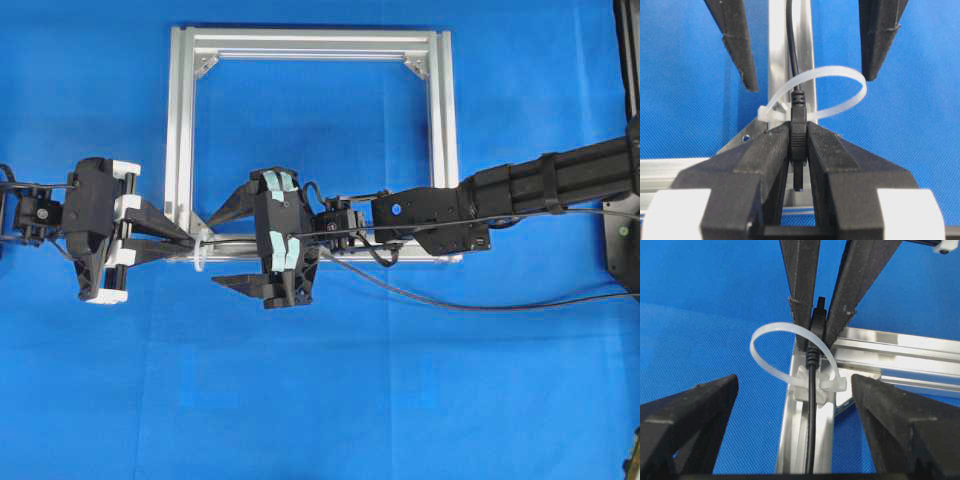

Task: Insert the wire through the string loop located on the left side.
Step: 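Close the left gripper on the plug and open the right gripper, then pull the cable leftward through the loop with the left gripper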

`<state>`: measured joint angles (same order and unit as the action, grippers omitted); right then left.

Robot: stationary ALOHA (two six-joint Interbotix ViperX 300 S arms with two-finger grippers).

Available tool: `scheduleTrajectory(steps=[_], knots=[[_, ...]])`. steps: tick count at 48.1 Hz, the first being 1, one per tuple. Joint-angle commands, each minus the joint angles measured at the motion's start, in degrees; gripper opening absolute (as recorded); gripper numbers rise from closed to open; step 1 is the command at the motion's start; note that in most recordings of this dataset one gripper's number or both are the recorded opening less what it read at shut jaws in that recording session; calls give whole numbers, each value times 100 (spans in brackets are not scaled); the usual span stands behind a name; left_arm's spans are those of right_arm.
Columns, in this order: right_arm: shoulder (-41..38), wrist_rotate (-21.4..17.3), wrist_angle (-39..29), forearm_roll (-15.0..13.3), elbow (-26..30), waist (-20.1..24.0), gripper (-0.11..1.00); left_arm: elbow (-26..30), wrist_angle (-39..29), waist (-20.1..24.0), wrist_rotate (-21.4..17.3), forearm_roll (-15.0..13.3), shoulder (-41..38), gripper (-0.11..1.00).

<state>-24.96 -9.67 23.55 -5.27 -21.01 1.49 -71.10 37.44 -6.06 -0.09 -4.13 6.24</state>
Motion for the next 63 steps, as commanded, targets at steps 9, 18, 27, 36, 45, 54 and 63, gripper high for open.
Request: scheduleTrajectory(steps=[9, 18, 27, 36, 45, 54, 63], knots=[[132, -9, 26, 18, 53, 9, 92, -18, -35, 9, -9, 9, 185, 8], [176, 0, 26, 9, 0, 9, 92, -211, -642, 9, 18, 9, 826, 8], [202, 9, 26, 0, -18, 18, 92, -413, -1696, -35, 149, 9, 1723, 8], [220, 18, 26, -9, -26, 9, 92, -510, -2751, -53, 413, 9, 2812, 8], [229, 18, 26, -18, -18, 9, 92, -554, -3771, -53, 721, 9, 3894, 8], [229, 18, 26, -18, -18, 9, 92, -527, -4579, -53, 879, 9, 4799, 8], [229, 18, 26, -18, -18, 9, 92, -431, -5256, -53, 905, 9, 5396, 8]])
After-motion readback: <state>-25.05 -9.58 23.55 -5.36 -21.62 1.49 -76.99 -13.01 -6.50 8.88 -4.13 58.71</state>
